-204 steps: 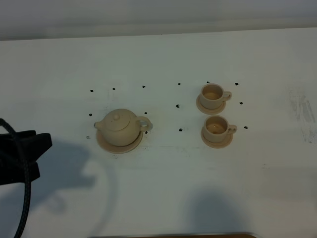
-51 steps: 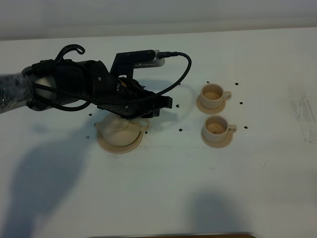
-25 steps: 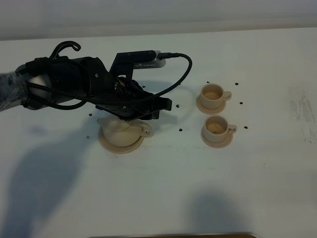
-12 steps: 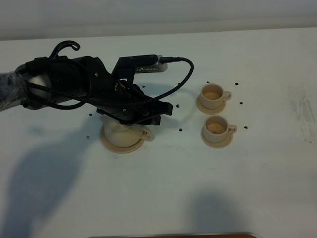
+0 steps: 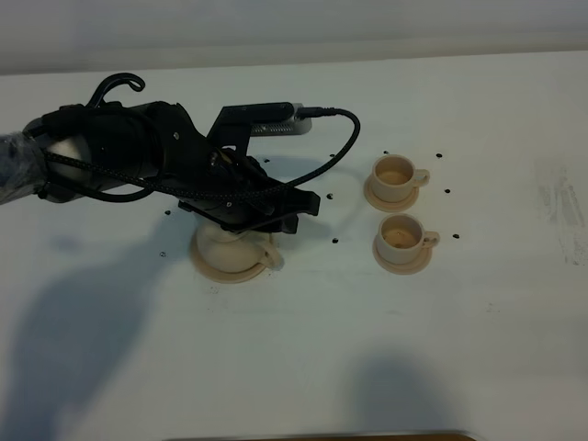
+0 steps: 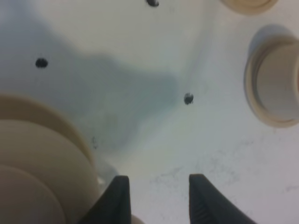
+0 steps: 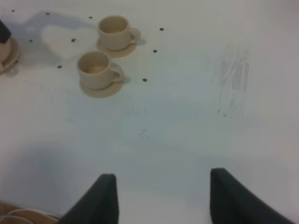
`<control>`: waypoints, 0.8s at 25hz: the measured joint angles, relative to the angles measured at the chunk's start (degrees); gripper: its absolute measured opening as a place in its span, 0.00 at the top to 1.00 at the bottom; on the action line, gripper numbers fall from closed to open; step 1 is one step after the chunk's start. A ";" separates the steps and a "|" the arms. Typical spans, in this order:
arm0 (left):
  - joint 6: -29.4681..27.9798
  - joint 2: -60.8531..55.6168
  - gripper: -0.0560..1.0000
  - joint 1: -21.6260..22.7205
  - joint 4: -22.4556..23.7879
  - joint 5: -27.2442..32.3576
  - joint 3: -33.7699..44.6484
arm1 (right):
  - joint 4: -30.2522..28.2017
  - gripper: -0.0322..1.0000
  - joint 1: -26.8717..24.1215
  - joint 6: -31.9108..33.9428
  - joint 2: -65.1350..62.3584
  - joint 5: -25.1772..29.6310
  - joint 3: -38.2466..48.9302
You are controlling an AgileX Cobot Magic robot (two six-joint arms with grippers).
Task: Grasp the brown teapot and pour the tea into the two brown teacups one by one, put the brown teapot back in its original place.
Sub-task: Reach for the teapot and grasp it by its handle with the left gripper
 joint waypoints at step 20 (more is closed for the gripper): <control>1.14 -0.14 0.67 -2.19 -0.51 -0.64 0.00 | 0.00 0.54 0.00 0.00 0.00 0.00 0.00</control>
